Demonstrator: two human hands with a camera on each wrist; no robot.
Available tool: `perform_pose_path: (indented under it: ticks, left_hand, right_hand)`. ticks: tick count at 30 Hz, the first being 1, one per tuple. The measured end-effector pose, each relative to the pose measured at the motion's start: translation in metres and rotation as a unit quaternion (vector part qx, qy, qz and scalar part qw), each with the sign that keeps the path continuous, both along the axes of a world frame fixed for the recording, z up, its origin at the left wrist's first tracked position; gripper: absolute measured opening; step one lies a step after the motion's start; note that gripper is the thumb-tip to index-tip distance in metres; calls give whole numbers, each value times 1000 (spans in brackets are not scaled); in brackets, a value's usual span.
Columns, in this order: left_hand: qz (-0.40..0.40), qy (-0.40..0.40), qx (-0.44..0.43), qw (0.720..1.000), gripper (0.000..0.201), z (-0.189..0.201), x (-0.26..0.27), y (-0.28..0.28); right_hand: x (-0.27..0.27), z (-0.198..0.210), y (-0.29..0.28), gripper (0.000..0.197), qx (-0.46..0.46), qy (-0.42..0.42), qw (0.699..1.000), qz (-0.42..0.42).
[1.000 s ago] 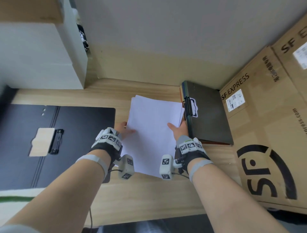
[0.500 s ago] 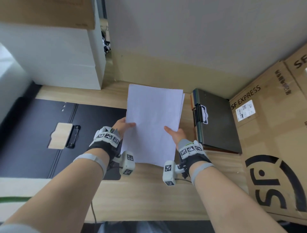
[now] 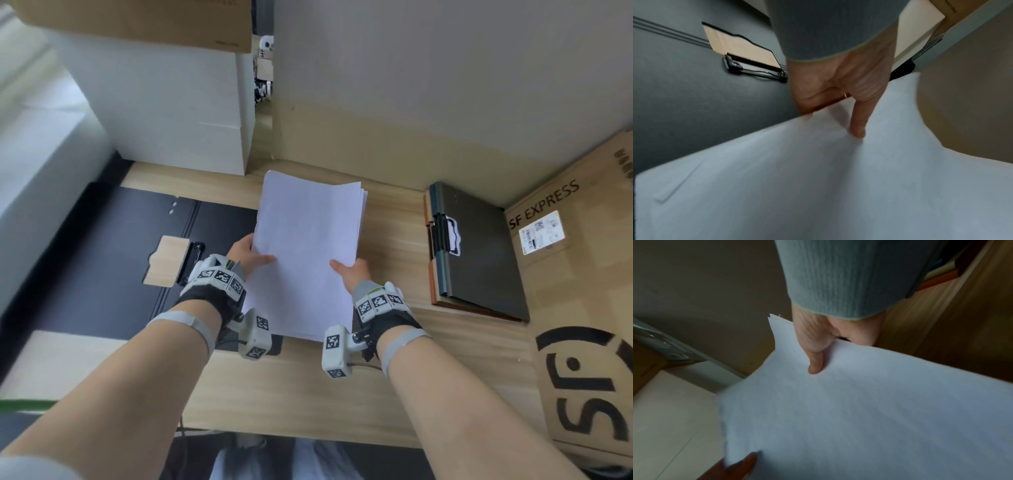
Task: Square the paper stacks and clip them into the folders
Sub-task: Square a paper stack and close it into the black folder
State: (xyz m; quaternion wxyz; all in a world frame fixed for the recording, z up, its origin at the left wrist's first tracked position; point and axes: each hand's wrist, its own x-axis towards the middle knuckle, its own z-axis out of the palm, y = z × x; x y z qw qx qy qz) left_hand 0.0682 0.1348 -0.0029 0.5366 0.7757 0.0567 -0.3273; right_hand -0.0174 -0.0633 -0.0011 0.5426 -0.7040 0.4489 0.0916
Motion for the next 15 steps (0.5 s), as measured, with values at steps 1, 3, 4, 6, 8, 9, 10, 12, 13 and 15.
perform_pose_path:
  ticks: [1, 3, 4, 6, 8, 9, 10, 12, 13, 15]
  left_hand:
    - [1, -16, 36, 999, 57, 0, 2, 5]
    - [18, -57, 122, 991, 39, -6, 8, 17]
    - [25, -74, 165, 983, 38, -10, 11, 23]
    - [18, -95, 266, 959, 42, -19, 18, 37]
    - [18, -79, 348, 934, 52, -28, 24, 48]
    - [16, -73, 367, 927, 57, -31, 25, 50]
    - [3, -63, 380, 923, 61, -31, 26, 52]
    - [-40, -46, 379, 923, 65, -32, 28, 52]
    - [-44, -45, 383, 921, 63, -32, 28, 51]
    - [-51, -56, 415, 907, 56, -36, 28, 49]
  right_hand:
    - [1, -4, 2, 70, -4, 5, 1000, 0]
    - [1, -8, 5, 69, -13, 13, 1000, 3]
    - [1, -8, 7, 69, -17, 16, 1000, 4]
    - [1, -10, 10, 70, -17, 20, 1000, -2]
    - [2, -12, 9, 72, -21, 19, 1000, -7]
    - [2, -14, 8, 73, -23, 20, 999, -10]
    - [1, -14, 7, 73, -24, 19, 999, -11]
    - [1, -16, 3, 72, -18, 23, 999, -13]
    - [1, -17, 1, 72, -15, 24, 999, -14]
    - [0, -19, -4, 75, -8, 24, 999, -21]
